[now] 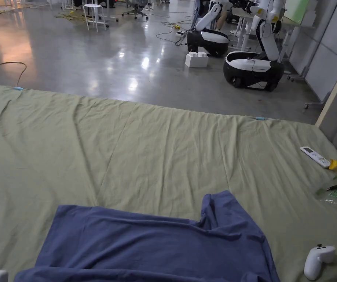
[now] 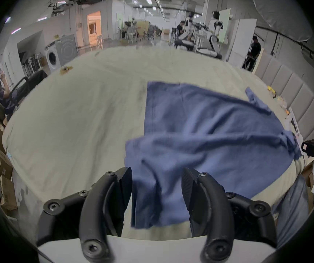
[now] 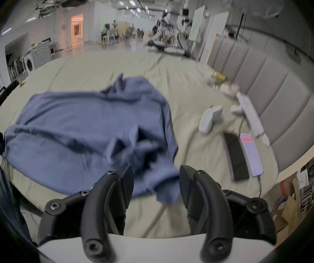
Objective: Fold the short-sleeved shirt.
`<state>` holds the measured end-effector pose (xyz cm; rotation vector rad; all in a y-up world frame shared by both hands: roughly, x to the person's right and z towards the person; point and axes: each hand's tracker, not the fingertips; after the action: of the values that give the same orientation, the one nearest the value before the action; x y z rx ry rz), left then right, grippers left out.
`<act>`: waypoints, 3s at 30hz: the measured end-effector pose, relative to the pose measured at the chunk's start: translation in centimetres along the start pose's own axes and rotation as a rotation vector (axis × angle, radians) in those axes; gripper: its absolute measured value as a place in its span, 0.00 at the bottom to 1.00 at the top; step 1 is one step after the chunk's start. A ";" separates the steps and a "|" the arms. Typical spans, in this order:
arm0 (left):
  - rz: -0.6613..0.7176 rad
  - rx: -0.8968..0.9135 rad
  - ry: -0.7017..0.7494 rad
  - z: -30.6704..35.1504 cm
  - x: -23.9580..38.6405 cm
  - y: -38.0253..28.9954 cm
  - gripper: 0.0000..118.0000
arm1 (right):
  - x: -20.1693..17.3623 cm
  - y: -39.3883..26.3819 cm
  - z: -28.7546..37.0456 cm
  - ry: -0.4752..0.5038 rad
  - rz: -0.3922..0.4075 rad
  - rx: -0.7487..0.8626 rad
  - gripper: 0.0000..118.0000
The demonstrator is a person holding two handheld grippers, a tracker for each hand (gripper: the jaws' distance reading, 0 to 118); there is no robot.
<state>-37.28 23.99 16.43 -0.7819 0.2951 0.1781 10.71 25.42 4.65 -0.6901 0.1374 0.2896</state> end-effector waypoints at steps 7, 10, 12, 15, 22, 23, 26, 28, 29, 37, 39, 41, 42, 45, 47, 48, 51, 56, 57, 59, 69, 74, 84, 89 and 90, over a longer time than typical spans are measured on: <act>-0.045 0.331 -0.016 3.1 4.7 5.5 0.46 | -3.4 5.9 2.9 0.051 -0.065 0.408 0.56; -0.073 0.480 0.008 4.4 6.7 7.1 0.46 | -5.2 7.7 3.7 0.025 -0.067 0.554 0.48; -0.099 0.575 0.010 5.5 8.1 8.0 0.42 | -6.3 9.1 4.2 0.012 -0.067 0.640 0.31; -0.123 0.662 0.030 6.9 9.6 8.8 0.09 | -7.2 10.1 4.6 0.015 -0.109 0.697 0.15; -0.088 0.745 0.039 7.9 9.0 8.7 0.03 | -7.5 11.2 5.5 0.005 -0.134 0.807 0.02; -0.092 0.747 0.038 7.9 8.6 8.6 0.03 | -7.6 11.3 5.5 0.001 -0.135 0.810 0.02; -0.078 0.695 0.047 6.4 7.0 8.8 0.03 | -7.5 11.9 5.2 0.006 -0.125 0.809 0.02; -0.052 0.622 0.056 4.9 5.4 9.0 0.03 | -7.6 12.0 4.6 0.010 -0.116 0.793 0.02; -0.029 0.597 0.058 4.2 4.8 9.3 0.03 | -7.6 12.1 4.3 0.017 -0.112 0.783 0.02; 0.066 0.153 -0.024 -7.9 -1.4 12.2 0.03 | -8.0 11.5 1.1 0.047 -0.079 0.672 0.02; 0.057 0.079 -0.053 -10.7 -2.1 13.0 0.05 | -8.1 11.4 0.4 0.048 -0.066 0.645 0.02; 0.055 0.017 -0.062 -13.0 -2.2 14.0 0.24 | -8.0 11.3 -0.5 0.042 -0.048 0.625 0.02; 0.066 -0.014 -0.093 -14.3 -2.5 14.6 0.37 | -7.9 11.2 -1.0 0.037 -0.036 0.612 0.02; 0.083 -0.099 -0.098 -17.3 -2.4 16.0 0.57 | -7.5 11.0 -2.1 0.030 -0.024 0.576 0.02; 0.079 -0.112 -0.081 -19.1 -2.2 16.7 0.57 | -7.3 10.8 -2.8 0.019 -0.015 0.554 0.02; 0.071 -0.128 -0.068 -20.1 -2.0 16.9 0.57 | -7.1 10.7 -3.3 0.016 -0.013 0.541 0.02; 0.083 -0.250 -0.071 -22.3 -1.8 16.9 0.57 | -6.5 10.2 -4.3 0.009 -0.018 0.501 0.02; -0.054 -0.242 0.003 -22.5 0.7 16.6 0.54 | -5.5 9.7 -6.0 0.001 -0.032 0.453 0.02; -0.095 -0.233 0.018 -22.5 0.8 16.5 0.49 | -5.2 9.7 -6.5 0.002 -0.041 0.437 0.02; -0.107 -0.227 0.016 -22.5 2.0 16.5 0.28 | -4.6 9.8 -7.7 0.004 -0.058 0.390 0.02; -0.070 -0.140 -0.017 -20.0 1.3 16.3 0.04 | 1.9 13.8 -19.4 0.081 -0.148 -0.071 0.58; -0.104 -0.081 -0.022 -17.6 1.1 16.3 0.04 | 2.5 15.2 -25.8 0.083 -0.068 -0.204 0.62; -0.078 -0.063 -0.033 -15.9 0.9 15.6 0.04 | -0.1 15.1 -29.7 0.192 0.001 -0.305 0.04; -0.048 -0.039 -0.049 -15.1 0.8 15.2 0.04 | 0.4 15.0 -28.5 0.188 -0.017 -0.268 0.02; -0.047 -0.026 -0.053 -14.8 0.9 15.2 0.04 | 0.9 14.9 -27.6 0.188 -0.057 -0.231 0.01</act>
<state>-43.40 24.09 -3.90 -0.8074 0.2245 0.1587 6.17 18.76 -25.68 -0.9487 0.2654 0.1867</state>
